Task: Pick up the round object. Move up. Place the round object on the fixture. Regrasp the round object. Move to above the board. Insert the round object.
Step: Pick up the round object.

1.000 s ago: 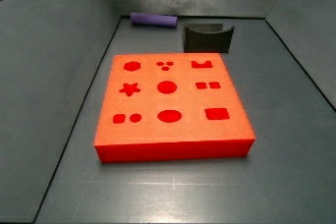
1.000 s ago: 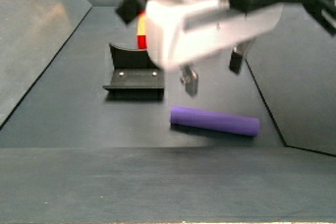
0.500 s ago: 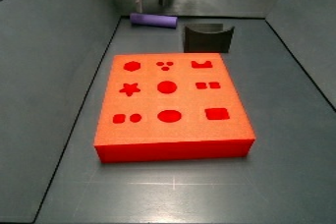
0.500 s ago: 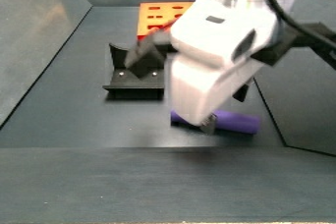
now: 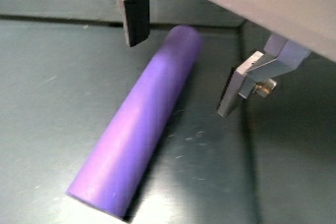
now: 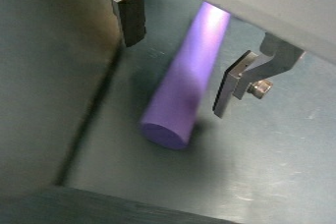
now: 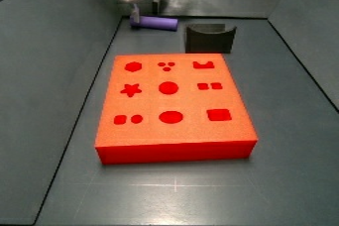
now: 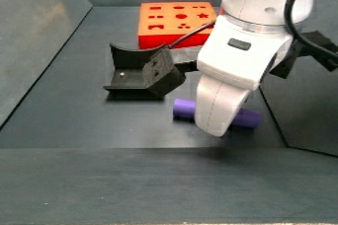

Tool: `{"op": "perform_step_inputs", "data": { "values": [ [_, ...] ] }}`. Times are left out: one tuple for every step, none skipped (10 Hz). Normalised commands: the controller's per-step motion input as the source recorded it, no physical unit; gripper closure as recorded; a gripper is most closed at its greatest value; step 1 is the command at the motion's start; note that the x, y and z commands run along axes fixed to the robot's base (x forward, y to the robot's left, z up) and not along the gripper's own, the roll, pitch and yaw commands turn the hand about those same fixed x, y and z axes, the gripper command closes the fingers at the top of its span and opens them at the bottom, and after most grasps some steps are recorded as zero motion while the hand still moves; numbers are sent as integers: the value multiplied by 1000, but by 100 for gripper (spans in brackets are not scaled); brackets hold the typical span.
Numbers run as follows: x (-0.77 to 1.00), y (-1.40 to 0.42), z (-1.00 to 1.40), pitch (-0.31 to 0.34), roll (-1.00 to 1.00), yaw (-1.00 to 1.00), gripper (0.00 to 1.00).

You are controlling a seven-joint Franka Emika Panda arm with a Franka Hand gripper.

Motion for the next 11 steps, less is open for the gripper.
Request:
{"op": "perform_step_inputs", "data": {
  "values": [
    [180, -351, -460, 0, 0, 69, 0],
    [197, -286, -509, 0, 9, 31, 0],
    [203, -194, -426, 0, 56, 0, 0],
    [171, -117, -377, 0, 44, 0, 0],
    [134, 0, -277, 0, 0, 0, 0],
    [-3, 0, 0, -16, -16, 0, 0],
    [0, 0, 0, 0, 0, 0, 0],
    [0, 0, 0, 0, 0, 0, 100],
    [0, 0, 0, 0, 0, 0, 100],
    [0, 0, 0, 0, 0, 0, 100],
    [0, 0, 0, 0, 0, 0, 100]
  ]
}}
